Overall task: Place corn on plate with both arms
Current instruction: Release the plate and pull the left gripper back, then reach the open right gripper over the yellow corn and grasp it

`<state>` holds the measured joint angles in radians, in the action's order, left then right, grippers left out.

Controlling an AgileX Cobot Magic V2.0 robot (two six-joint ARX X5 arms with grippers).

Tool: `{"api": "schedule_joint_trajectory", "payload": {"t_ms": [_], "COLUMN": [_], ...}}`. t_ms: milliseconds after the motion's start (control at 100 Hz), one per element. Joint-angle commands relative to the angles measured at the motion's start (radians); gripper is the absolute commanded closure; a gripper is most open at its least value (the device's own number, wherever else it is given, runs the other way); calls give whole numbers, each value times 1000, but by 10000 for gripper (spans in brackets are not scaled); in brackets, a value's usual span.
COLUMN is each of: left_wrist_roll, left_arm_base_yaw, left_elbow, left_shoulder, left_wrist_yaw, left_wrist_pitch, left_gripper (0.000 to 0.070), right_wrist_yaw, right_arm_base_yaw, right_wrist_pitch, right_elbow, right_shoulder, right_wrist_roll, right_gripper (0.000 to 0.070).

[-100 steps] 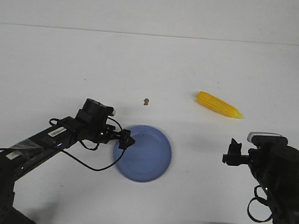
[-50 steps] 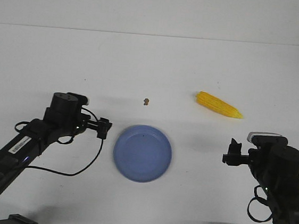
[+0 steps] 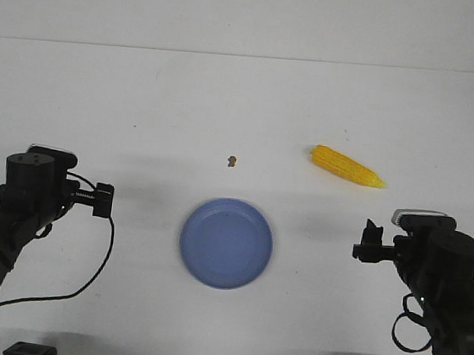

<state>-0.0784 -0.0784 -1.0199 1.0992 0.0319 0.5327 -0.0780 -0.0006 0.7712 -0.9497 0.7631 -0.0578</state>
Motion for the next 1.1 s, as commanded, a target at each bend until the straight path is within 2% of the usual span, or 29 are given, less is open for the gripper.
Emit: {"api": "schedule_joint_trajectory", "payload": {"t_ms": [0, 430, 630, 820, 940, 1090], "left_wrist_roll": [-20, -22, -13, -10, -6, 19], "left_arm_base_yaw": [11, 13, 13, 13, 13, 13], "left_elbow": [-11, -11, -11, -11, -11, -11], "left_shoulder": [-4, -14, -14, -14, -14, -14], "left_wrist_yaw": [0, 0, 0, 1, 1, 1], "left_wrist_pitch": [2, 12, 12, 13, 13, 13], "left_gripper": [0, 0, 0, 0, 0, 0], "right_wrist_yaw": [0, 0, 0, -5, -31, -79], "right_arm_base_yaw": [2, 2, 1, 1, 2, 2], "right_wrist_pitch": [-14, -89, -13, 87, 99, 98], "right_elbow": [-18, -20, -138, -345, -454, -555], "right_shoulder": [3, 9, 172, 430, 590, 768], "right_wrist_roll": [2, 15, 116, 274, 375, 431], "right_gripper": [205, 205, 205, 205, 205, 205]}}
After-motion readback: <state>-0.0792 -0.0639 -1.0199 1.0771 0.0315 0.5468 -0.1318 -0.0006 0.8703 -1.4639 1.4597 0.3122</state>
